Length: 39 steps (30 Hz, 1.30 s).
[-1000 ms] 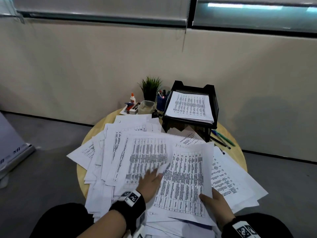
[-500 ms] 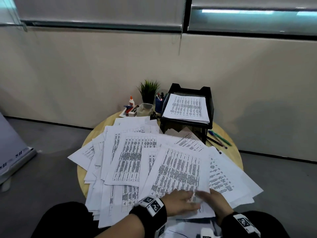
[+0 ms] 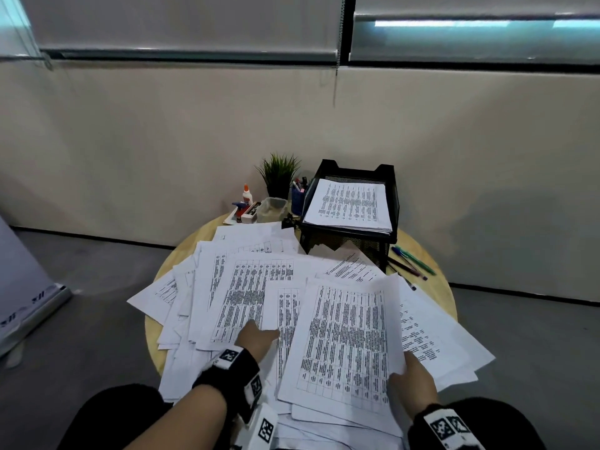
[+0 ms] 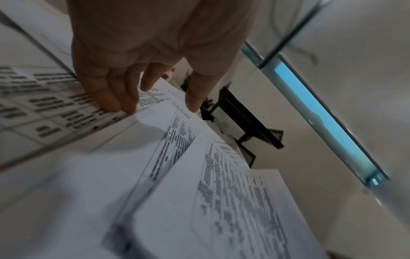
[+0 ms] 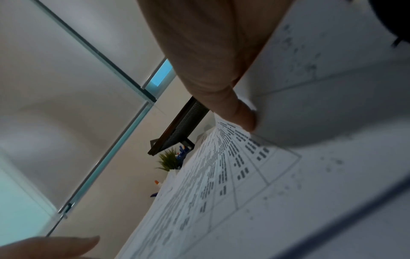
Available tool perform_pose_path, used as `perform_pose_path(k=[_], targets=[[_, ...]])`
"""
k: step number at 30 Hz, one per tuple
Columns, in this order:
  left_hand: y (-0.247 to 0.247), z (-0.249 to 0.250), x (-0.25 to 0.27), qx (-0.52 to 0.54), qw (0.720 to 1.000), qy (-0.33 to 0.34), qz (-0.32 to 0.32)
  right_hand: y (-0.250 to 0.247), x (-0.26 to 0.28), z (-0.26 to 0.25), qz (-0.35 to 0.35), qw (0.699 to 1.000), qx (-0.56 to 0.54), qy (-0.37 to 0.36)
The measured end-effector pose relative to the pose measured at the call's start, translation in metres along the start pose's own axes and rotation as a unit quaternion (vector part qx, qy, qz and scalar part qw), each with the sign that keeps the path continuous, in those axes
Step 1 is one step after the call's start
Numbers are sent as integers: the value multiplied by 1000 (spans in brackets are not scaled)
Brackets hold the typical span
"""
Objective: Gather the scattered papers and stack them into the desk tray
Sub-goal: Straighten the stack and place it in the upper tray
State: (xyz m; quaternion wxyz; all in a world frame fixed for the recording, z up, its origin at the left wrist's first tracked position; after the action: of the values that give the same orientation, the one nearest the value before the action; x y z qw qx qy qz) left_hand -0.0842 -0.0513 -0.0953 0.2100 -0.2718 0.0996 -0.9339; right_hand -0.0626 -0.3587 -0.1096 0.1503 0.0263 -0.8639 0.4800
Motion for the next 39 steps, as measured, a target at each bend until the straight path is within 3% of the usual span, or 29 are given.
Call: perform_pose_path(k=[7, 11, 15, 19, 29, 35, 39], targets=[[15, -4, 7, 66, 993, -43, -82, 8, 1, -10, -34, 998, 7, -58], [29, -21, 3, 35, 990, -62, -122, 19, -2, -9, -66, 995, -3, -68], [23, -29, -8, 70, 990, -36, -118, 1, -6, 9, 49, 996, 57, 48], [-1, -36, -14, 106, 991, -24, -81, -9, -6, 29, 83, 981, -16, 176], [-48, -61, -35, 171, 985, -5, -25, -8, -11, 37, 116, 965, -133, 196], [-47, -69, -35, 172, 984, -8, -45, -13, -14, 36, 108, 964, -103, 219], [-45, -67, -30, 162, 985, 0, -59, -23, -22, 36, 104, 955, -148, 236]])
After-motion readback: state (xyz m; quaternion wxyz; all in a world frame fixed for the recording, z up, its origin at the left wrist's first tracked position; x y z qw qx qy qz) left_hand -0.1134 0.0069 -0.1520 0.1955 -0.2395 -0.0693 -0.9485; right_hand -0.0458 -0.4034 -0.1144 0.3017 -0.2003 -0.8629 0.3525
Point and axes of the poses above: each hand's wrist, its own x-axis away from the middle knuckle, its own y-axis out of the palm, z = x × y, the point moved 5 cm from there along -x, towards the middle knuckle, and after that the axes turned 13 degrees about x, right-handed, at the moved point
